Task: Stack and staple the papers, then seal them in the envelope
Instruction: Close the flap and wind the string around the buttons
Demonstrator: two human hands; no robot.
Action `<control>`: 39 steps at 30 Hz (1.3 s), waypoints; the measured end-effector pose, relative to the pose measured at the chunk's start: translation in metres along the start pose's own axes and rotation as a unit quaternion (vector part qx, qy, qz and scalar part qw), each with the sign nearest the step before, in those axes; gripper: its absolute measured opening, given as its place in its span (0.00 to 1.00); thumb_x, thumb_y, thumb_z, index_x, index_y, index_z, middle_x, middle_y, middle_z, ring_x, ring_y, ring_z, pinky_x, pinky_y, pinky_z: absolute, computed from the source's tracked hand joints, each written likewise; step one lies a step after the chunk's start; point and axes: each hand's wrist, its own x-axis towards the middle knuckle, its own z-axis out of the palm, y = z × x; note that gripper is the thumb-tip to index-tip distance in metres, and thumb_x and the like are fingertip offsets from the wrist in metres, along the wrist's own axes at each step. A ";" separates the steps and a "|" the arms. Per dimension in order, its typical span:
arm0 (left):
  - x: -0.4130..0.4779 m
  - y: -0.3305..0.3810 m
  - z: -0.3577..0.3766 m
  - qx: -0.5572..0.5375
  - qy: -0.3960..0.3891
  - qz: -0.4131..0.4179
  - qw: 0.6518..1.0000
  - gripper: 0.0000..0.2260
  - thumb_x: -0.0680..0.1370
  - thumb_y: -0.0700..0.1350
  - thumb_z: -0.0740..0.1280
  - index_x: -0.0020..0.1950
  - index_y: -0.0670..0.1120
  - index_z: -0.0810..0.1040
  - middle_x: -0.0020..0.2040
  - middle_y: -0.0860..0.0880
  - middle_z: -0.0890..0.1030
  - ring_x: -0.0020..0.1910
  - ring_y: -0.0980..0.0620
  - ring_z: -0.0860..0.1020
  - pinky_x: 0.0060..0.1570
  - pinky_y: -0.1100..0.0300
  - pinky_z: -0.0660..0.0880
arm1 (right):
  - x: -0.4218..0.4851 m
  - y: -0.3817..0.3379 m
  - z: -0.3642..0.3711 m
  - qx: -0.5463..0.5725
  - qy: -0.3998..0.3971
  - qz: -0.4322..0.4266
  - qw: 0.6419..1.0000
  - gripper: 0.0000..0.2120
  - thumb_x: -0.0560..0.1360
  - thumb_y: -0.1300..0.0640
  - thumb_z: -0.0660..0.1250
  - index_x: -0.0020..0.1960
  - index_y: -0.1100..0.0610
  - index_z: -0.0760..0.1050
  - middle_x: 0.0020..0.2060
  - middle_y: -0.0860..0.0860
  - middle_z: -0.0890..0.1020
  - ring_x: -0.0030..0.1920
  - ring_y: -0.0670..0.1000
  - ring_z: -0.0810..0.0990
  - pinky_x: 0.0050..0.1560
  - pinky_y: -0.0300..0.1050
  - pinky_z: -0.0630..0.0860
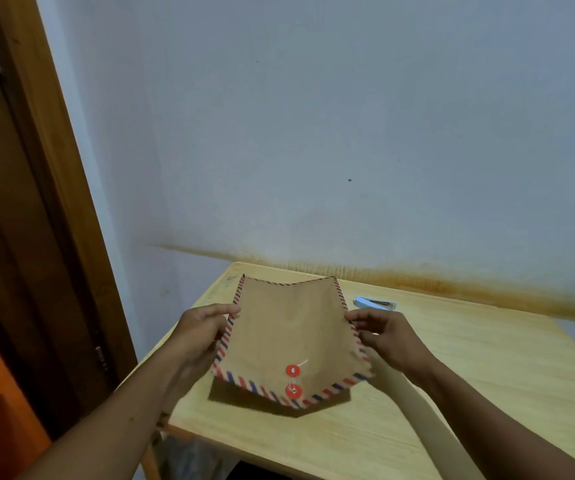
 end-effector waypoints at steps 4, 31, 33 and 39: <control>-0.004 0.038 -0.003 -0.085 -0.056 0.007 0.995 0.24 0.73 0.25 0.50 0.58 0.32 0.82 0.55 0.33 0.82 0.48 0.38 0.84 0.35 0.57 0.85 | 0.008 -0.038 -0.015 0.097 0.057 0.004 0.994 0.12 0.72 0.77 0.68 0.49 0.63 0.83 0.41 0.54 0.85 0.43 0.50 0.82 0.41 0.37 0.80; 0.003 0.012 0.248 0.268 -0.175 0.227 0.920 0.16 0.73 0.41 0.78 0.60 0.47 0.82 0.52 0.40 0.80 0.47 0.46 0.82 0.40 0.66 0.75 | -0.043 0.037 -0.194 -0.272 0.261 0.059 0.924 0.13 0.78 0.64 0.61 0.60 0.53 0.74 0.59 0.54 0.80 0.61 0.55 0.78 0.57 0.47 0.72; 0.006 -0.008 0.262 0.275 -0.197 0.209 0.918 0.21 0.72 0.42 0.79 0.64 0.48 0.80 0.58 0.44 0.77 0.59 0.44 0.79 0.44 0.74 0.73 | -0.045 0.057 -0.196 -0.293 0.231 0.113 0.921 0.14 0.77 0.59 0.64 0.62 0.52 0.73 0.59 0.56 0.77 0.62 0.57 0.76 0.59 0.50 0.72; 0.034 -0.040 0.282 0.457 -0.199 0.271 0.823 0.35 0.68 0.68 0.70 0.74 0.58 0.72 0.75 0.57 0.70 0.73 0.53 0.65 0.71 0.53 0.64 | -0.037 0.090 -0.191 -0.309 0.232 0.211 0.898 0.20 0.77 0.51 0.66 0.67 0.52 0.71 0.61 0.59 0.72 0.63 0.62 0.73 0.61 0.52 0.72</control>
